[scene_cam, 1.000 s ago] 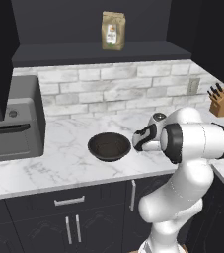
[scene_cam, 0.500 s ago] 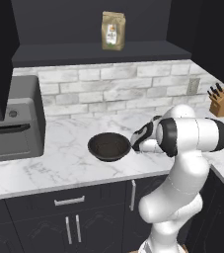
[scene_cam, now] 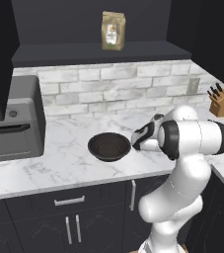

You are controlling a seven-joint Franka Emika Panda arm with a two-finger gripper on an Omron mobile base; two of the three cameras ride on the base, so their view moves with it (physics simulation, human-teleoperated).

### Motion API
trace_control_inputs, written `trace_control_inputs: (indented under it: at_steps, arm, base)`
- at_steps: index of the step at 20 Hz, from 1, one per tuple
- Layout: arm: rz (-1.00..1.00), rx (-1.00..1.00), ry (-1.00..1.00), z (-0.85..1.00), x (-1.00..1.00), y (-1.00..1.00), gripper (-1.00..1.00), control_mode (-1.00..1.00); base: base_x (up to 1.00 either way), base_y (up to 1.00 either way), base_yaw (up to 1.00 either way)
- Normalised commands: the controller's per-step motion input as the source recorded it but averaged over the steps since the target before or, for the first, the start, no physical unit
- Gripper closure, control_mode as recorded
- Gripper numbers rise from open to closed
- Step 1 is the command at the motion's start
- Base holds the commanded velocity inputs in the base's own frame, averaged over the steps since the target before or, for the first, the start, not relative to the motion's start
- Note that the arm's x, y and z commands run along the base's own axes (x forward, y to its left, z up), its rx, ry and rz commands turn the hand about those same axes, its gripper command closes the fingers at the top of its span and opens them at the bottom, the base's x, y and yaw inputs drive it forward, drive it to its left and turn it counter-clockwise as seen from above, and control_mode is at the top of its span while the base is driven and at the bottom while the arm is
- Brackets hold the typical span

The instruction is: Pick the egg and butter from the fridge and place them by the bowl for mixing.

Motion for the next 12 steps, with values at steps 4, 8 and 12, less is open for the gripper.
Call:
trace_control_inputs:
  at_steps: [4,8,12]
  arm:
    - [-0.08,0.0,0.0,0.8,0.0,0.16,-1.0,-1.0]
    - [-0.07,0.0,-0.04,0.84,0.0,0.2,-1.0,-1.0]
    - [-0.13,0.0,-0.12,0.93,-0.49,0.1,-1.0,-1.0]
  base:
    - [0.0,0.0,0.0]
    - [0.0,0.0,0.0]
    - [0.0,0.0,0.0]
